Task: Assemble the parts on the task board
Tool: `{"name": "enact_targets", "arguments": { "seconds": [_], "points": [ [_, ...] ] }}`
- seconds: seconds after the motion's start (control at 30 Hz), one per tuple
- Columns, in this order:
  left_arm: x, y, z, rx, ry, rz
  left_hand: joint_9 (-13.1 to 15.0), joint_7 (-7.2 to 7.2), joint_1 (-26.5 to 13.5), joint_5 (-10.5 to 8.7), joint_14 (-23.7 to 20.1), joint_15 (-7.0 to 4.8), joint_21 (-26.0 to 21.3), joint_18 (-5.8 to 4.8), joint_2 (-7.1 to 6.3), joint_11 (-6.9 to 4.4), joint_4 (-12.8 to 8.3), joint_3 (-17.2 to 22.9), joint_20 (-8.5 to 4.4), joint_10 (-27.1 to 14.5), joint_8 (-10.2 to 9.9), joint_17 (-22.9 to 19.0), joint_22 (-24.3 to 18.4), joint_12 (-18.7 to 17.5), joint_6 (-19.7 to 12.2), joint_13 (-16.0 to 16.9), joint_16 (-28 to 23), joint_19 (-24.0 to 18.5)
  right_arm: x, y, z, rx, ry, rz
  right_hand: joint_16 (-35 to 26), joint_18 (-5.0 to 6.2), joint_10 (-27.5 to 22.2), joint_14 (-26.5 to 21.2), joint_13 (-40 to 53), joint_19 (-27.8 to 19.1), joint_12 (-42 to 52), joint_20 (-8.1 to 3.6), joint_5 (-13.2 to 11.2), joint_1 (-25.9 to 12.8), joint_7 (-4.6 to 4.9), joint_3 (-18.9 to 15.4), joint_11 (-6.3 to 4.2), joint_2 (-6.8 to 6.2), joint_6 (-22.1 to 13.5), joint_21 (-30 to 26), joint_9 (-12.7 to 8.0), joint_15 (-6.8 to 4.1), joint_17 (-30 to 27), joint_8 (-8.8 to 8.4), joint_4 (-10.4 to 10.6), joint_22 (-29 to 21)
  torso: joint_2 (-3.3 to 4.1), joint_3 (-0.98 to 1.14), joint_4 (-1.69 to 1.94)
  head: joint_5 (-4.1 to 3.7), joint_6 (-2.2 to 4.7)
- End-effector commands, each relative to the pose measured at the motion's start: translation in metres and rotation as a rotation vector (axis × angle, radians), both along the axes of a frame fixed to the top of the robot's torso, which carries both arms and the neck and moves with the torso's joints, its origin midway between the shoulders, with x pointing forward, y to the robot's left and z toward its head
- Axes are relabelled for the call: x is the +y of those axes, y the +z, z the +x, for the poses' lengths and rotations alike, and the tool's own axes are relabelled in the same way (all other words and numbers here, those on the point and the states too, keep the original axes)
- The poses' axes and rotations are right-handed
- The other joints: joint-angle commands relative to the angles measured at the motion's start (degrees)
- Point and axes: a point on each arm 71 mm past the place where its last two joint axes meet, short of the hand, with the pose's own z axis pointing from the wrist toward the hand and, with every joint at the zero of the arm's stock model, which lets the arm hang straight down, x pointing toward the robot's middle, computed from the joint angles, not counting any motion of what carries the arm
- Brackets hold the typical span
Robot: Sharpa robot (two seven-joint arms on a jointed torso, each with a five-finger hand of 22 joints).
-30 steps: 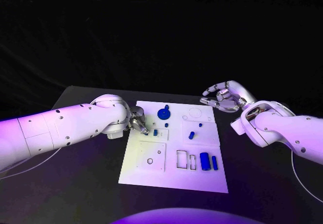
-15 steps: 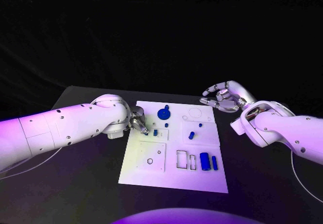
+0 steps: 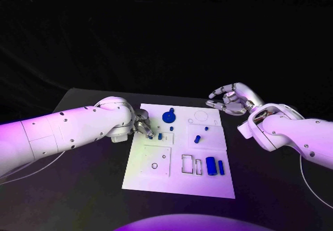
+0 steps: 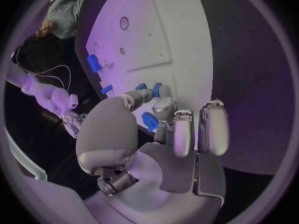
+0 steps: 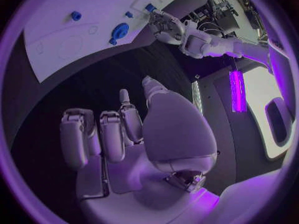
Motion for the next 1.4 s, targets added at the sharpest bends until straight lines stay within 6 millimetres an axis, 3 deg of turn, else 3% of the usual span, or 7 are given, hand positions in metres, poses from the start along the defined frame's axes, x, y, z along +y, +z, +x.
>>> {"name": "enact_targets", "arguments": {
  "seconds": [0.03, 0.37, 0.7, 0.9, 1.23, 1.37, 1.4],
  "points": [
    [-0.002, -0.003, -0.002, 0.023, -0.016, 0.012, -0.30, -0.13, -0.93, 0.00, 6.05, -0.48, 0.30, -1.15, -0.09, 0.06, 0.41, -1.00, -0.15, 0.07, -0.05, 15.07, 0.47, 0.37, 0.19, 0.14, 0.23, 0.31, 0.001, 0.000, 0.000, -0.009, 0.010, 0.000, -0.27, 0.42, -0.36, 3.88, 2.86, 2.10, -0.30, -0.20, 0.38, -0.94, -0.01, -0.34, 0.02, 0.33, 0.27, -0.29, 0.09, -0.41, 5.90, 0.23, 0.13, 10.78, -0.02, -0.01, 0.01, -0.07, -0.01],
    [0.000, -0.003, 0.002, 0.015, -0.009, 0.023, -1.66, -0.17, -2.17, -0.15, 6.05, -0.54, 0.37, -1.21, -0.58, 0.02, 3.42, -6.68, -0.21, 0.14, 0.24, 15.09, 0.76, 0.60, 0.68, 0.50, 0.24, 0.47, 0.000, 0.000, 0.000, -0.013, 0.001, 0.000, -0.26, 0.41, -0.24, 3.90, 2.97, 2.12, -0.18, -0.22, 0.51, -1.44, -0.04, -0.51, 0.00, 0.56, 0.27, -0.28, 0.10, -0.44, 5.99, 0.27, 0.15, 10.80, -0.01, -0.02, 0.01, -0.16, -0.02],
    [0.004, -0.003, 0.003, 0.012, 0.001, 0.025, -2.26, -0.14, -2.27, -0.13, 6.05, -0.54, 0.37, -1.22, -0.68, 0.04, 4.89, -9.28, -0.23, 0.11, 0.34, 15.09, 0.83, 0.61, 0.74, 0.55, 0.24, 0.51, 0.000, -0.001, 0.000, -0.012, -0.002, 0.000, -0.30, 0.44, -0.31, 3.89, 2.85, 2.06, -0.28, -0.25, 0.76, -1.92, -0.05, -0.73, -0.02, 0.64, 0.23, -0.41, 0.11, -0.46, 5.92, 0.30, 0.14, 10.72, -0.01, 0.00, 0.01, -0.14, 0.02],
    [0.005, -0.002, 0.004, -0.001, 0.014, 0.008, -3.08, -0.01, -3.69, -0.22, 6.04, -0.45, 0.30, -1.20, -1.51, 0.15, 7.50, -13.76, -0.18, 0.01, 0.52, 15.04, 0.77, 0.42, 0.82, 0.34, 0.22, 0.48, 0.000, -0.002, 0.000, -0.011, -0.003, -0.001, -0.31, 0.45, -0.31, 3.90, 2.85, 2.03, -0.29, -0.26, 0.95, -2.18, -0.06, -0.83, -0.03, 0.73, 0.19, -0.47, 0.11, -0.47, 5.93, 0.31, 0.13, 10.69, -0.06, 0.01, -0.01, -0.11, 0.24],
    [0.007, 0.003, 0.006, -0.031, 0.061, -0.053, -4.04, -0.12, -6.95, -3.92, 6.01, -0.50, 0.22, -1.17, 0.03, 0.09, 7.68, -18.43, -0.19, -0.15, 0.75, 14.94, 0.75, 0.08, 0.71, -0.09, 0.18, 0.49, -0.001, -0.002, 0.000, -0.010, -0.004, -0.001, -0.33, 0.45, -0.30, 3.90, 2.85, 2.05, -0.28, -0.27, 1.31, -2.35, -0.07, -0.92, -0.04, 0.81, 0.15, -0.47, 0.11, -0.48, 5.91, 0.33, 0.08, 10.70, -0.04, 0.02, -0.05, -0.20, 0.44],
    [0.011, 0.010, 0.008, -0.062, 0.108, -0.108, -4.26, 0.01, -7.34, -4.11, 5.76, -0.49, -0.16, -1.01, 0.53, 0.17, 7.70, -19.08, -0.19, -0.78, 0.63, 14.01, 0.02, -0.85, 0.21, -1.28, -0.22, 0.09, -0.001, -0.003, 0.000, -0.013, -0.002, -0.005, -0.36, 0.48, -0.35, 3.90, 2.78, 2.00, -0.35, -0.31, 2.65, -2.43, -0.10, -0.99, -0.07, 0.96, 0.10, -0.61, 0.13, -0.52, 5.88, 0.40, -0.02, 10.63, -0.03, 0.05, -0.02, -0.19, 1.21],
    [0.012, 0.012, 0.008, -0.069, 0.118, -0.120, -4.53, 0.43, -7.50, -4.09, 5.10, -0.28, -1.43, -0.52, 0.86, 0.52, 7.66, -19.96, -0.07, -2.33, 0.26, 11.61, -2.29, -2.76, -1.09, -3.63, -1.27, -1.20, 0.000, -0.003, 0.000, -0.013, -0.002, -0.006, -0.38, 0.47, -0.36, 3.90, 2.76, 2.00, -0.36, -0.32, 2.90, -2.44, -0.10, -1.01, -0.08, 0.95, 0.08, -0.61, 0.13, -0.52, 5.85, 0.41, -0.03, 10.64, -0.06, 0.08, -0.07, -0.26, 1.37]
  ]
}}
